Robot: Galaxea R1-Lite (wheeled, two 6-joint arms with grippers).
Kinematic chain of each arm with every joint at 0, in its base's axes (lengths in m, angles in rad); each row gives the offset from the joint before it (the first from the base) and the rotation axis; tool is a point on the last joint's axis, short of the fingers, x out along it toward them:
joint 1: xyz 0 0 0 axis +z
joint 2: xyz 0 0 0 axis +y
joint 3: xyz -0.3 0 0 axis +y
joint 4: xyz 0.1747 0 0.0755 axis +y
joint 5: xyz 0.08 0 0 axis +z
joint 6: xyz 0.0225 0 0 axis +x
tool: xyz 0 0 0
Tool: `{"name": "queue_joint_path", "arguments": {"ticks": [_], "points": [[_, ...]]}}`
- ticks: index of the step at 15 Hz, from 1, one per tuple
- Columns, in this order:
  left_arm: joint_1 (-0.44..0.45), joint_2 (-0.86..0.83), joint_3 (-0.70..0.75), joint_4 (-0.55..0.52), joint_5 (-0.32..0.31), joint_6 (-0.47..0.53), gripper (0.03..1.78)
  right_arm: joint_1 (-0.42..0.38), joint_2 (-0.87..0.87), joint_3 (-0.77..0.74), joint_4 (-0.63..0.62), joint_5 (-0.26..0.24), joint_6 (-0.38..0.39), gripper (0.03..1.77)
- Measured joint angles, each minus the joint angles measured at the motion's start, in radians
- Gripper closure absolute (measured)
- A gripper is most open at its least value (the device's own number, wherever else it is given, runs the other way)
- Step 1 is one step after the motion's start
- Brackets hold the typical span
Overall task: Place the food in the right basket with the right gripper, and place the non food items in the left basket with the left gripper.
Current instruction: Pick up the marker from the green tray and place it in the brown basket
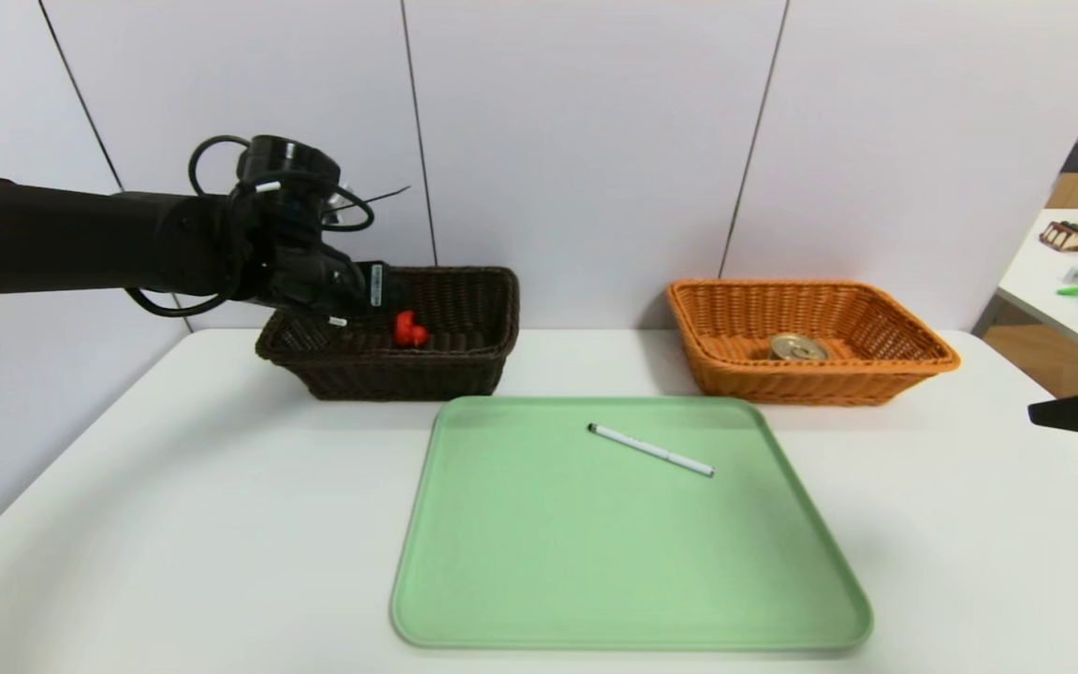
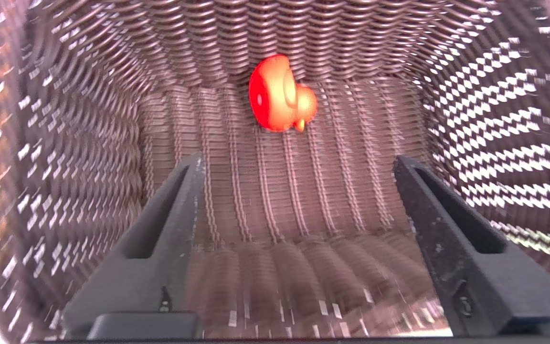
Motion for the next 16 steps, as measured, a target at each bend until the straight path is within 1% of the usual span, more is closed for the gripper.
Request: {"name": "queue_joint_path", "arguments": {"ticks": [3,5,8,10,12,14,16], "points": [[0.000,-0.098,0.073,0.044,0.009,0.000,0.29,0.049,0.066,-0.072,0.002,-0.006,-0.010,0.10],[0.000,-0.182,0.147,0.057,0.030,0.013,0.25,0.092,0.122,-0.122,0.006,-0.010,-0.011,0.10],[-0.001,-0.316,0.220,0.136,0.053,0.034,0.20,0.146,0.215,-0.191,0.011,-0.011,-0.014,0.10],[-0.003,-0.400,0.244,0.193,0.059,0.037,0.18,0.167,0.274,-0.222,0.012,-0.009,-0.023,0.10],[-0.003,-0.487,0.276,0.251,0.079,0.033,0.17,0.178,0.346,-0.249,0.010,0.002,-0.028,0.10],[-0.003,-0.564,0.340,0.266,0.111,0.029,0.15,0.189,0.426,-0.268,0.004,0.011,-0.027,0.10],[-0.002,-0.629,0.399,0.269,0.118,0.021,0.14,0.201,0.510,-0.285,-0.002,0.016,-0.025,0.10]]}}
